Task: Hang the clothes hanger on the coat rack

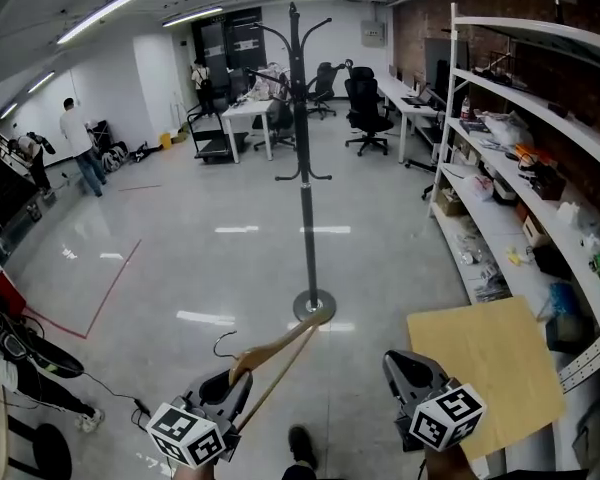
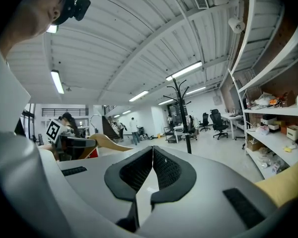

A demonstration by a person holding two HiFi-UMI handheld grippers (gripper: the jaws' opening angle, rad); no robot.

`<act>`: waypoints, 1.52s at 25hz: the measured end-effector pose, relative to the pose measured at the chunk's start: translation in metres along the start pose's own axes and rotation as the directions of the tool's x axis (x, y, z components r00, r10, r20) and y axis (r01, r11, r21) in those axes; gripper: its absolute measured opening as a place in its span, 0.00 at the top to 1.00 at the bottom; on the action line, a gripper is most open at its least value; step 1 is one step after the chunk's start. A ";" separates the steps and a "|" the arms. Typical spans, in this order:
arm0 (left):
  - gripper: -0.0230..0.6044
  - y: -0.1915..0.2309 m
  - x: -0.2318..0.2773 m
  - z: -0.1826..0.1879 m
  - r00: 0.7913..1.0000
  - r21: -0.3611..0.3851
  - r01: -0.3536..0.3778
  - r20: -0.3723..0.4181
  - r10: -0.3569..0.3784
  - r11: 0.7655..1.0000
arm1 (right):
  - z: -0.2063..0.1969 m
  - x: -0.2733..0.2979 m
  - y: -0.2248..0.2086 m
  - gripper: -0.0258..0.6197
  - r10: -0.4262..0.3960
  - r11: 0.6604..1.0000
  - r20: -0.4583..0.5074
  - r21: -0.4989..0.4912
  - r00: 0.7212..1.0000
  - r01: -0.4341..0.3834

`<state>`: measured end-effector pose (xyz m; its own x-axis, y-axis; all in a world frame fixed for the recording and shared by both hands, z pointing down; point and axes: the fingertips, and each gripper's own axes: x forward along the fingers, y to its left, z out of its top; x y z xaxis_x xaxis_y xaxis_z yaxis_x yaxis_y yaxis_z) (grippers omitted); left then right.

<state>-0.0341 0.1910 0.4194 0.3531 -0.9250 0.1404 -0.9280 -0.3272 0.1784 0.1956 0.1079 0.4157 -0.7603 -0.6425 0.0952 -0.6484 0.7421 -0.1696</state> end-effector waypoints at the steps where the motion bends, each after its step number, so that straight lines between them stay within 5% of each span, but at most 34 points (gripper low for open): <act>1: 0.88 0.013 0.013 0.004 1.000 0.002 0.008 0.005 -0.008 1.000 | 0.004 0.016 -0.007 0.95 -0.007 1.000 -0.001 -0.006 1.000 0.007; 11: 0.88 0.120 0.102 0.055 0.994 0.038 0.093 0.046 -0.095 0.995 | 0.050 0.152 -0.042 0.95 -0.036 0.999 0.026 -0.025 0.999 0.036; 21: 0.88 0.170 0.170 0.074 0.988 0.023 0.145 0.054 -0.146 0.989 | 0.059 0.221 -0.079 0.95 -0.096 0.994 -0.024 -0.057 0.995 0.094; 29: 0.88 0.206 0.260 0.094 0.989 0.043 0.139 0.047 -0.141 0.989 | 0.070 0.293 -0.149 0.95 -0.045 0.997 -0.017 -0.062 0.999 0.044; 38: 0.88 0.239 0.364 0.161 0.989 0.085 0.097 0.100 -0.106 0.992 | 0.124 0.361 -0.238 0.95 0.025 0.994 0.038 -0.110 0.999 -0.021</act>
<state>-0.1467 -0.2555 0.3567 0.4355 -0.8999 0.0224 -0.8959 -0.4309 0.1079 0.0803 -0.3248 0.3693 -0.7743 -0.6305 0.0539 -0.6328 0.7718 -0.0622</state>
